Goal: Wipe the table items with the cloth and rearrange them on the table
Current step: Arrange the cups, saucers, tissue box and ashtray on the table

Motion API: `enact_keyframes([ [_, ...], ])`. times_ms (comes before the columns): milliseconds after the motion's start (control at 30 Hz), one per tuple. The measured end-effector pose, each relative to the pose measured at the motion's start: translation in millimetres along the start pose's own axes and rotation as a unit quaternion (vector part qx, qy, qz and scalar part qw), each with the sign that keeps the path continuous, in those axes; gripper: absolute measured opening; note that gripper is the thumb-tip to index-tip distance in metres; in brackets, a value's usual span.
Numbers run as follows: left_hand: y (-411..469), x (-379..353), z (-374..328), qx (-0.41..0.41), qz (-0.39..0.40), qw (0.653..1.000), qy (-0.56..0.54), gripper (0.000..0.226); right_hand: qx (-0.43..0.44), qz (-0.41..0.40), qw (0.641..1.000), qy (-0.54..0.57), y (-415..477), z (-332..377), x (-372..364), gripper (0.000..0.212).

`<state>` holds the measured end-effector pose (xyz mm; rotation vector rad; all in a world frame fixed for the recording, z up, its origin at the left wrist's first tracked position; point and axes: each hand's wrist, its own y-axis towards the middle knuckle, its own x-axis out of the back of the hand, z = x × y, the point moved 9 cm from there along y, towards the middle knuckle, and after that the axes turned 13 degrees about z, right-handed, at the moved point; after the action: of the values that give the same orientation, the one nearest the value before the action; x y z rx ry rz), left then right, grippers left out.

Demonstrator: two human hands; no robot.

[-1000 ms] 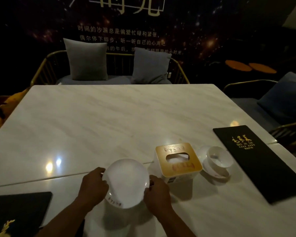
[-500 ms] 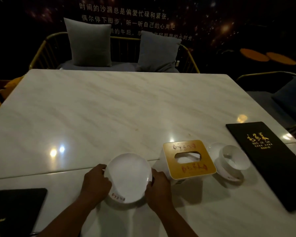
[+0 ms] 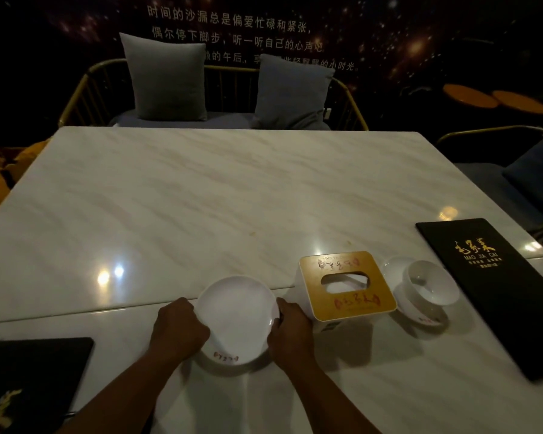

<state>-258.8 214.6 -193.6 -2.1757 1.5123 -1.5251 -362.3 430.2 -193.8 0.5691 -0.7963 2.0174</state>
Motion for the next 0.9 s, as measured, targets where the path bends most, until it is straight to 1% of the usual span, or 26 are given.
enact_keyframes([
  [100,0.0,-1.6,3.7,0.005,-0.002,1.000,-0.014,0.033,0.006,0.000,1.000,-0.001,0.4,3.5,2.9,0.023],
  [200,-0.8,-4.9,3.4,0.004,-0.005,1.000,-0.018,0.035,0.012,-0.006,1.000,0.015,0.2,3.8,4.5,0.017],
  [300,-0.9,-7.0,1.9,-0.003,-0.003,1.000,0.002,0.035,0.013,-0.006,1.000,0.021,-2.1,2.4,4.2,0.017],
  [367,-2.9,-6.5,-0.6,-0.014,-0.002,1.000,0.023,0.042,0.014,0.012,1.000,0.017,-5.2,2.8,2.4,0.022],
  [467,-17.8,0.0,-10.3,-0.040,-0.010,0.998,0.046,0.059,0.045,0.057,0.997,0.002,-18.9,8.3,1.6,0.037],
  [567,-46.0,8.5,-30.1,-0.107,-0.030,0.992,0.053,0.059,0.069,0.049,0.995,-0.058,-44.0,13.3,13.6,0.046],
  [633,-69.7,11.1,-41.3,-0.162,-0.041,0.985,0.045,0.053,0.056,0.036,0.995,-0.071,-67.7,19.6,28.0,0.037],
  [700,-95.5,8.2,-45.8,-0.194,-0.034,0.979,0.046,0.043,0.060,0.033,0.995,-0.070,-93.5,23.9,37.2,0.026],
  [767,-120.0,1.1,-42.8,-0.203,-0.015,0.978,0.047,0.037,0.063,0.051,0.993,-0.084,-122.9,29.1,42.1,0.018],
  [900,-161.4,-20.1,-17.4,-0.191,0.024,0.980,0.041,0.037,0.020,0.111,0.988,-0.103,-180.7,8.3,30.4,0.018],
])
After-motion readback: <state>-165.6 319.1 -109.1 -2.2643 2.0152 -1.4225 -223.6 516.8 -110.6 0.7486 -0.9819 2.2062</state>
